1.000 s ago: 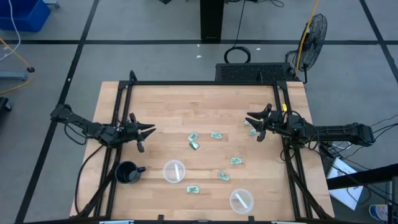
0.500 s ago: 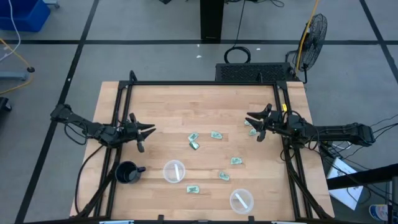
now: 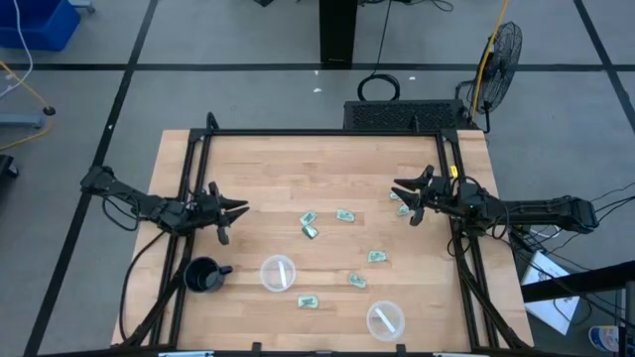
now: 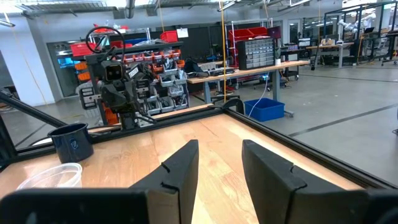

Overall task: Pick and place items into bin
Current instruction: Put the stevia packet into the bottom transparent bin

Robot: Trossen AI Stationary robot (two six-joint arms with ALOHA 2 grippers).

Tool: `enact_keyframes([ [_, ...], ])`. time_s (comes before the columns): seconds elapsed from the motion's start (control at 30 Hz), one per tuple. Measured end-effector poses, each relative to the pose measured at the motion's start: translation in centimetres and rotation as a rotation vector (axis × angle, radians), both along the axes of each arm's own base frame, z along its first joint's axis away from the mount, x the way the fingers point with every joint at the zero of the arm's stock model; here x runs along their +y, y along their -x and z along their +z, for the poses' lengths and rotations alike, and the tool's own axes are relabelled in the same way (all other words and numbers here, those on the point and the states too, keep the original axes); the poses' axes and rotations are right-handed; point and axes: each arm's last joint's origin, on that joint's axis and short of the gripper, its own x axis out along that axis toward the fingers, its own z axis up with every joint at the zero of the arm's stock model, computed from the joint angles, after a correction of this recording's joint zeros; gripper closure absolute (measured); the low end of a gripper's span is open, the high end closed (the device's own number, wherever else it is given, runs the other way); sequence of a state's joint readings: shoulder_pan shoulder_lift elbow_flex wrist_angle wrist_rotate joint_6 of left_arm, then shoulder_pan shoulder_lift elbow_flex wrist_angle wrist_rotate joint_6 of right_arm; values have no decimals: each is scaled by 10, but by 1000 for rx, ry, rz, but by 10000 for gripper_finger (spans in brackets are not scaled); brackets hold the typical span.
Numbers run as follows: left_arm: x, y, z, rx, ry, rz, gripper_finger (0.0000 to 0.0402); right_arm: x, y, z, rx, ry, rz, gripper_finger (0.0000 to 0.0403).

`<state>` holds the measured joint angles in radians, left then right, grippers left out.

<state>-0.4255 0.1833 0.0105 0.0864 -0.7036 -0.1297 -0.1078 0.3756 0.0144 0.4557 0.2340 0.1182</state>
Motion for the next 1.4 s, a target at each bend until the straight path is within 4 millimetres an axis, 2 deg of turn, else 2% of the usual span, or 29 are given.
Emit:
enact_keyframes([
  [0.23,0,0,2,-27,17,10,316,0,0,0,-4,-2,0,286],
  [0.37,1,0,13,-108,15,42,316,0,0,0,-24,-52,5,286],
  [0.57,2,3,36,-112,-73,50,316,0,0,1,-29,-51,4,286],
  [0.67,3,4,45,-126,-25,64,316,0,0,1,-20,-23,0,286],
  [0.77,3,4,45,-116,-8,65,316,-1,0,1,2,22,-7,286],
  [0.83,4,3,44,-106,-20,84,316,-2,-1,-5,77,16,-18,286],
  [0.9,6,2,43,-87,-40,134,316,-5,-1,-17,257,3,-66,286],
  [1.0,10,-1,42,-71,-47,202,316,-11,-8,11,362,-8,-119,286],
  [1.07,12,-4,42,-68,-45,227,316,-14,-14,20,454,-52,-124,286],
  [1.23,16,-15,46,-60,-43,164,316,-17,-32,17,745,-101,-106,286],
  [1.33,20,-24,60,-48,-44,181,316,-17,-34,-1,938,-127,-106,286],
  [1.4,22,-31,67,0,-57,197,316,-18,-37,-7,978,-135,-97,286],
])
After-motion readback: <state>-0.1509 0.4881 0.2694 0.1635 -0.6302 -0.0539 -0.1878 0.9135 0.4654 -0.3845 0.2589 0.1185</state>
